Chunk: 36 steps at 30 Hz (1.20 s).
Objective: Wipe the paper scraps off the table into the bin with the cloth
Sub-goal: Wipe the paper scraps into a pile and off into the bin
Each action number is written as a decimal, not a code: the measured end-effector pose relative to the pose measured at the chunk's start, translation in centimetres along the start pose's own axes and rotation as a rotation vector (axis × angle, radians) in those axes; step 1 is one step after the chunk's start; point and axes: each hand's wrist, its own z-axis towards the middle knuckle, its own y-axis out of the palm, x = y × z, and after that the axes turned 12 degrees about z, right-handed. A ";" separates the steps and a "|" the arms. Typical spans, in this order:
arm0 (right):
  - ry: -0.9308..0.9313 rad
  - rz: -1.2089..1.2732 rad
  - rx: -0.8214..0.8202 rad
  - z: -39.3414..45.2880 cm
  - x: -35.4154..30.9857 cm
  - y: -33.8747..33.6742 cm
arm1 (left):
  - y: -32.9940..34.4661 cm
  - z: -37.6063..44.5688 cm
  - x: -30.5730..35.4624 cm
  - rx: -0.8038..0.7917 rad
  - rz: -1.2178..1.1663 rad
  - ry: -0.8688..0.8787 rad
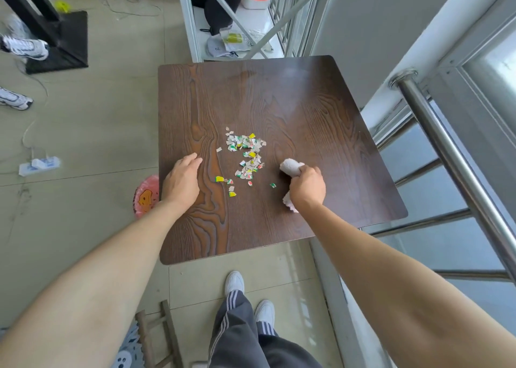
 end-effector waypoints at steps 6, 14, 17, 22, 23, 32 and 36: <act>0.171 0.211 -0.032 -1.6 -1.8 3.7 | 0.7 -1.4 -0.4 -0.057 -0.022 -0.025; 0.156 0.313 -0.035 0.1 -6.5 7.3 | 1.2 -1.2 -1.1 -0.023 -0.072 -0.028; 0.172 0.376 -0.049 0.8 -8.6 8.6 | 1.5 -1.3 -1.3 0.002 -0.084 -0.007; 0.117 0.400 -0.104 1.6 -10.9 9.6 | 1.6 -1.3 -1.9 0.000 -0.085 0.019; 0.076 0.366 -0.097 1.5 -11.0 9.3 | 1.6 -1.3 -2.0 -0.004 -0.083 0.028; 0.080 0.095 0.003 -3.9 -5.4 6.0 | 0.5 -1.6 -2.5 -0.041 -0.079 0.069; 0.209 0.187 0.054 -6.4 -5.8 8.5 | 0.3 -1.4 -2.9 -0.037 -0.074 0.081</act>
